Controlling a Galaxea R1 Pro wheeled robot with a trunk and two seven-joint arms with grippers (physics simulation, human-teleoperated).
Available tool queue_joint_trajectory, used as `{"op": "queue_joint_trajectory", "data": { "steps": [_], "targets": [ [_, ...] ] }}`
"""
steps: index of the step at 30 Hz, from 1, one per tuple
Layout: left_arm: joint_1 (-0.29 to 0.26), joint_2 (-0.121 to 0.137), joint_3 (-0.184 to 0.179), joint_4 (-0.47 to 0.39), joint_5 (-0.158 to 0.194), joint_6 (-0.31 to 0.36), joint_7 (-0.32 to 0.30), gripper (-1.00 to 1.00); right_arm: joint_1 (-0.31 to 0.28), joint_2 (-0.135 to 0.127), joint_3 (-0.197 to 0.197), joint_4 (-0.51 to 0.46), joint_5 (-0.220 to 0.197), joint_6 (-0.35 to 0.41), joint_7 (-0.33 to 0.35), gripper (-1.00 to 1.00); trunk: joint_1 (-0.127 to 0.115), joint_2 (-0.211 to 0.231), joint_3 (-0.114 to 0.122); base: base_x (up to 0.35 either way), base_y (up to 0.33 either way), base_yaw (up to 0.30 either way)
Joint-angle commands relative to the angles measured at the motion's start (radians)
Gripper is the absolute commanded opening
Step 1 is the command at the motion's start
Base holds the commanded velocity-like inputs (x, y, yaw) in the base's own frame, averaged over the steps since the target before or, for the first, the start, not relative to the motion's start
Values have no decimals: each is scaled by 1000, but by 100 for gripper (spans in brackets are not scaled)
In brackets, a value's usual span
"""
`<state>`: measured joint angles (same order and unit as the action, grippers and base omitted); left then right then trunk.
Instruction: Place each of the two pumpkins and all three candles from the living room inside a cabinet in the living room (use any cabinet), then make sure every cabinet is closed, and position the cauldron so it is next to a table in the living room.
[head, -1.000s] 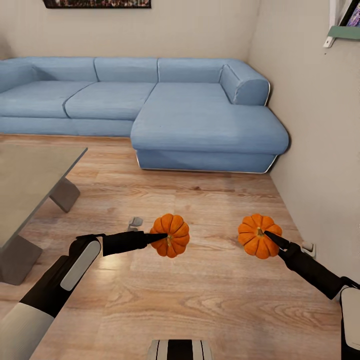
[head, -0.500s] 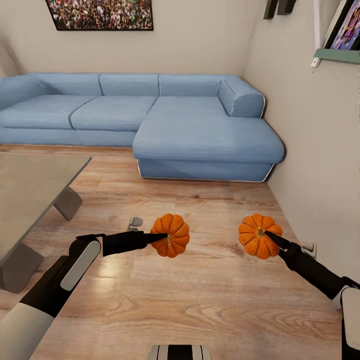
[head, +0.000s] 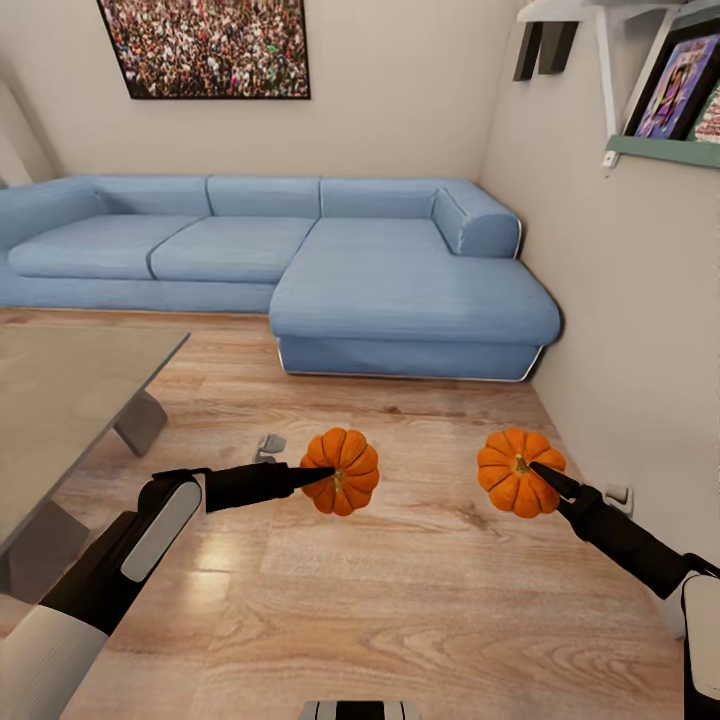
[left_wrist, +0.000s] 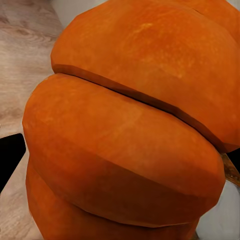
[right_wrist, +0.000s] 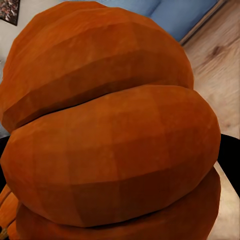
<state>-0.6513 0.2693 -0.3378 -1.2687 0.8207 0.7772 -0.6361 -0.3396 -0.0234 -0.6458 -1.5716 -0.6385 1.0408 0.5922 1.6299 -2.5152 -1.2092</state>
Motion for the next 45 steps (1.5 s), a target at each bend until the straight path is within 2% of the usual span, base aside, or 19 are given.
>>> {"op": "queue_joint_trajectory", "data": {
  "steps": [1, 45],
  "targets": [
    [-1, 1, -1, -1, 5, 5, 2, -100, -1, 0, -2, 0, 3, 6, 11, -100, -1, 0, 3, 0, 0, 0],
    [-1, 1, -2, -1, 1, 5, 1, -100, -1, 2, -2, 2, 3, 6, 11, -100, -20, 10, 173, 0, 0, 0]
  ]
}}
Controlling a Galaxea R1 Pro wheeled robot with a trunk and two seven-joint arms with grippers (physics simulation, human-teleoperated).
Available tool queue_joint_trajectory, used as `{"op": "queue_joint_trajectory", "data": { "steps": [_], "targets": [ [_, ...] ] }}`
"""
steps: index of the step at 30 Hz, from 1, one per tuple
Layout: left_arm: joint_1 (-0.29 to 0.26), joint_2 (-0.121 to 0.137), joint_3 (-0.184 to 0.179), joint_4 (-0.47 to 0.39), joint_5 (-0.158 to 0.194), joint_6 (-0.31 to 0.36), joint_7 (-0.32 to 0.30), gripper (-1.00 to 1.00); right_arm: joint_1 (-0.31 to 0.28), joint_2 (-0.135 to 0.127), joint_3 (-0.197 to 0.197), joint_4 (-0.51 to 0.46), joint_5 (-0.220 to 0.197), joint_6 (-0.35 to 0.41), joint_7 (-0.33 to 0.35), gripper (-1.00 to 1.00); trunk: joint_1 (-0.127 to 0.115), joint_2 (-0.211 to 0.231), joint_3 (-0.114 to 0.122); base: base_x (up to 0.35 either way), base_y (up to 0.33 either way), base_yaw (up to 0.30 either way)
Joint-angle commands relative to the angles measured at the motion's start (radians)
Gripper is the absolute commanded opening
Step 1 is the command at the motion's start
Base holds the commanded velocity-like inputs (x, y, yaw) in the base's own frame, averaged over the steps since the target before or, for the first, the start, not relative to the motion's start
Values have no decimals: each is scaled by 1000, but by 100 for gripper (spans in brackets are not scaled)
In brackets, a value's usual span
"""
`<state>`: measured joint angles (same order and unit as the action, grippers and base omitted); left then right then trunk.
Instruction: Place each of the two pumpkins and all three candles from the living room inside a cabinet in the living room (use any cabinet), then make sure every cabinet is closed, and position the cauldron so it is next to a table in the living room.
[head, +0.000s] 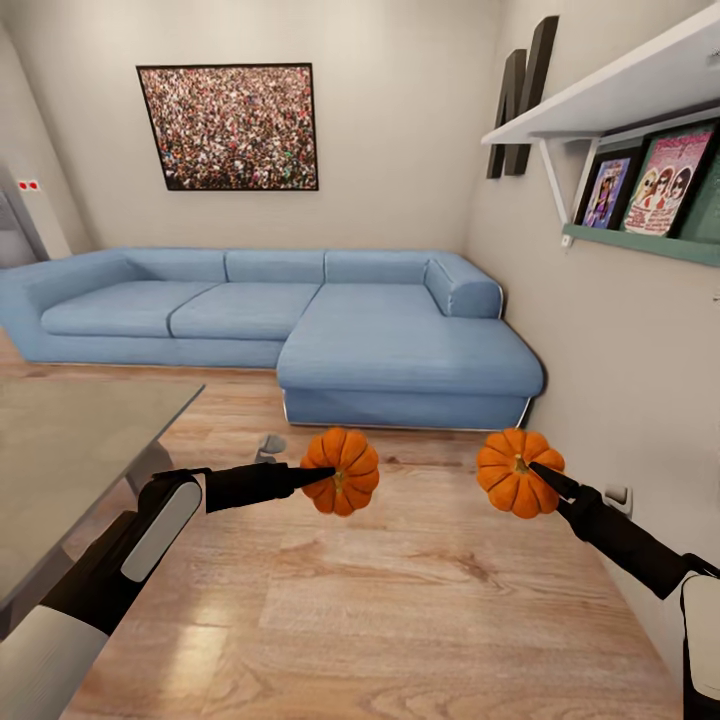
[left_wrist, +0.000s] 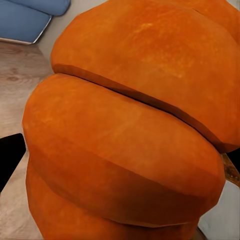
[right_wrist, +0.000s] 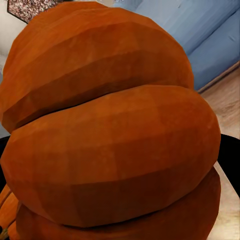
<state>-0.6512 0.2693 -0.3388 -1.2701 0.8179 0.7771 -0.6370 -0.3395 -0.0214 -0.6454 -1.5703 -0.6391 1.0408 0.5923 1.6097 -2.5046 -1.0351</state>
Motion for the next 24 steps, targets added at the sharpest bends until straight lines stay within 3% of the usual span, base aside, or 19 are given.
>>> {"op": "queue_joint_trajectory", "data": {
  "steps": [1, 21, 24],
  "targets": [
    [-1, 1, -1, 0, 4, 5, 2, -100, -1, 0, -2, 0, 4, 6, 11, -100, -1, 0, 3, 0, 0, 0],
    [-1, 1, -2, -1, 4, 5, 2, -100, -1, 1, -2, 1, 4, 6, 11, -100, -10, 5, 80, 0, 0, 0],
    [-1, 1, -2, 0, 4, 5, 2, -100, -1, 1, -2, 1, 4, 6, 10, -100, -21, 25, 90, 0, 0, 0]
  ]
}}
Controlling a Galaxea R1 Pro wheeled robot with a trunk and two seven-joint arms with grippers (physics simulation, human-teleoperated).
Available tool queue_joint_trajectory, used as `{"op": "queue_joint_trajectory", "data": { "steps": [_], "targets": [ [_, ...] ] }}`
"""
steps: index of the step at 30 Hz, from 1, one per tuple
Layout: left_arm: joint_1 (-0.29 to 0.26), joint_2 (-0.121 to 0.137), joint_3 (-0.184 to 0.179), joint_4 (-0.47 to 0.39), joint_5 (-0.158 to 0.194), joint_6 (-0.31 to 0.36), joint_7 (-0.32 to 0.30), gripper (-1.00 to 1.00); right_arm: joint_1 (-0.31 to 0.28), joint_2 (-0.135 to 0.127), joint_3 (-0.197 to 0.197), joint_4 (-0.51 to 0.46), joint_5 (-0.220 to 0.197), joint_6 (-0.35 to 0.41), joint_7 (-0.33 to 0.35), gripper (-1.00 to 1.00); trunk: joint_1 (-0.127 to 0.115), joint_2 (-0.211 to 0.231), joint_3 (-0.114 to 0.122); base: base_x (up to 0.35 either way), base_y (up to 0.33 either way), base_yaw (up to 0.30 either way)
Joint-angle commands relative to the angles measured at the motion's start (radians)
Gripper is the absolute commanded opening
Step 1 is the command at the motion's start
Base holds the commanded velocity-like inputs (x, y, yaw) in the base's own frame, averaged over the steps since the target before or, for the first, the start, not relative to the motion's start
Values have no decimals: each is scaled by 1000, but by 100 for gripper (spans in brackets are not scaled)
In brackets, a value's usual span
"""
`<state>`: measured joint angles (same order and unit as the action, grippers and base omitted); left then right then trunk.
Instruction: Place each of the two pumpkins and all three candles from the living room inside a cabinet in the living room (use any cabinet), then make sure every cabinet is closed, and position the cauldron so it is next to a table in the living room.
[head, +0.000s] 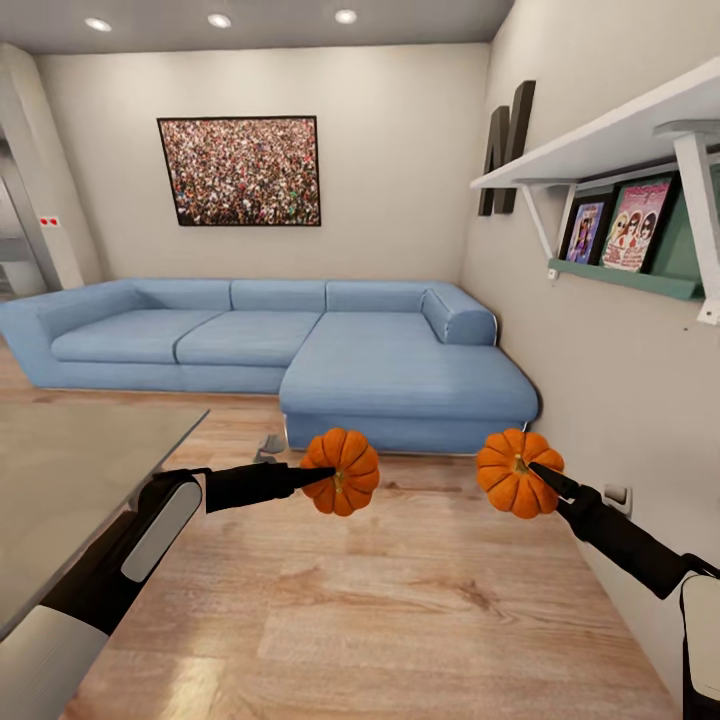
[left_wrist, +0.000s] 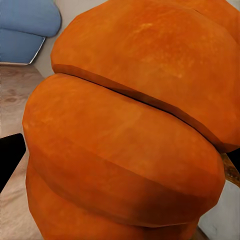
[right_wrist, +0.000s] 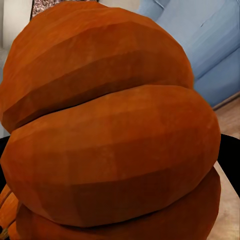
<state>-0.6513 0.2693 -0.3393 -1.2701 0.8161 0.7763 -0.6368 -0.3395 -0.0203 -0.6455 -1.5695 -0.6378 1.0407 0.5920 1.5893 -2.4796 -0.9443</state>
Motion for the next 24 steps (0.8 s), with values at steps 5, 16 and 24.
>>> {"op": "queue_joint_trajectory", "data": {
  "steps": [5, 16, 24],
  "targets": [
    [-1, 1, -1, 0, 6, 6, 2, -100, -1, 0, -2, 0, 2, 6, 11, -100, -19, 35, 15, 0, 0, 0],
    [-1, 1, -1, -2, 6, 6, 2, -100, -1, 0, -2, 0, 3, 6, 10, -100, -62, 112, 49, 0, 0, 0],
    [-1, 1, -1, -3, 5, 6, 1, -100, -1, 1, -2, 0, 2, 6, 10, -100, -92, 168, 74, 0, 0, 0]
  ]
}}
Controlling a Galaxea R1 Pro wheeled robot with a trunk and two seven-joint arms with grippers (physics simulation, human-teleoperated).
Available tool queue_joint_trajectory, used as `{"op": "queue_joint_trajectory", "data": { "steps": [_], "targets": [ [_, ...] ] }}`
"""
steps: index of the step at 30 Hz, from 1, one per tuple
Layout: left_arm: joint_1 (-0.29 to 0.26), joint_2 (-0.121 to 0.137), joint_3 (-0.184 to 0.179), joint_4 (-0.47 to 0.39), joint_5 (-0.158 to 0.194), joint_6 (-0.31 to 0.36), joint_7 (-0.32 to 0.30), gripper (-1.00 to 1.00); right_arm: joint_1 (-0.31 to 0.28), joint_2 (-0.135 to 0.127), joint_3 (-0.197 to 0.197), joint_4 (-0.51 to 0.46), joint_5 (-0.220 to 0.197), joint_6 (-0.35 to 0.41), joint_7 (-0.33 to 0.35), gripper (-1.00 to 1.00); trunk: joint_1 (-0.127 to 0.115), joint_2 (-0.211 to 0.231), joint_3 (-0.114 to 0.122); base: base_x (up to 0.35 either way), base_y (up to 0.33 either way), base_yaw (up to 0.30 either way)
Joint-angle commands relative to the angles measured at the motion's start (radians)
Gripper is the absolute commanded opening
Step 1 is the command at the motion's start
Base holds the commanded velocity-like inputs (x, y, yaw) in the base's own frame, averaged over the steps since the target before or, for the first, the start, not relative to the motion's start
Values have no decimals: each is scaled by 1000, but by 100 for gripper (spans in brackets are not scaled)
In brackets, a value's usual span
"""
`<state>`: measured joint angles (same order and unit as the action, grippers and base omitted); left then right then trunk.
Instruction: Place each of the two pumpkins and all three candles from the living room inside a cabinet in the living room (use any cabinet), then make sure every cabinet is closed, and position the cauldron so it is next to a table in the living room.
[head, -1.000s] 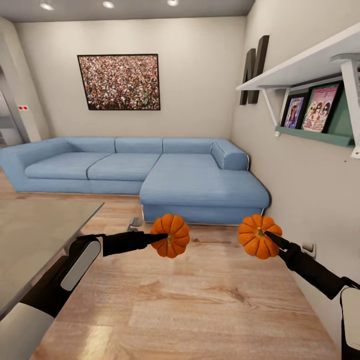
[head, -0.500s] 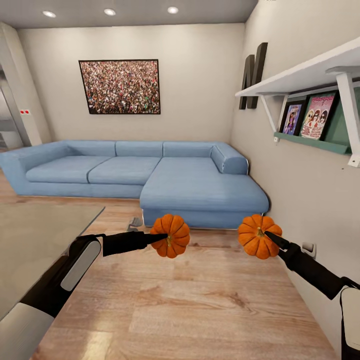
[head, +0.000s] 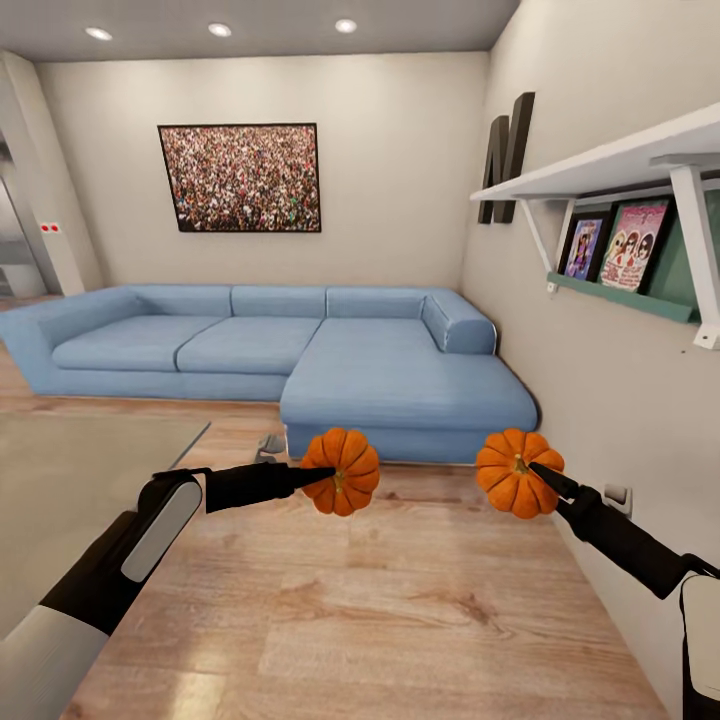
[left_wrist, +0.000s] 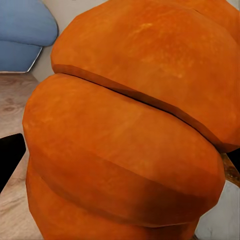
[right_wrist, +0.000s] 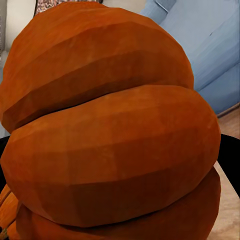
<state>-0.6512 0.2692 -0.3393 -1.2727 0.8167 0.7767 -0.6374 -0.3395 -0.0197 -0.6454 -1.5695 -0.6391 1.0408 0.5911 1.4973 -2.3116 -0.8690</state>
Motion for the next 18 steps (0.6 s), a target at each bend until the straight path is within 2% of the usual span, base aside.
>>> {"op": "queue_joint_trajectory", "data": {
  "steps": [1, 18],
  "targets": [
    [-1, 1, -1, 1, 5, 6, 2, -100, -1, 0, -2, 0, 4, 6, 11, -100, -4, 7, 2, 0, 0, 0],
    [-1, 1, -1, 0, 5, 6, 2, -100, -1, 0, -1, 0, 4, 6, 10, -100, -69, 126, 55, 0, 0, 0]
  ]
}}
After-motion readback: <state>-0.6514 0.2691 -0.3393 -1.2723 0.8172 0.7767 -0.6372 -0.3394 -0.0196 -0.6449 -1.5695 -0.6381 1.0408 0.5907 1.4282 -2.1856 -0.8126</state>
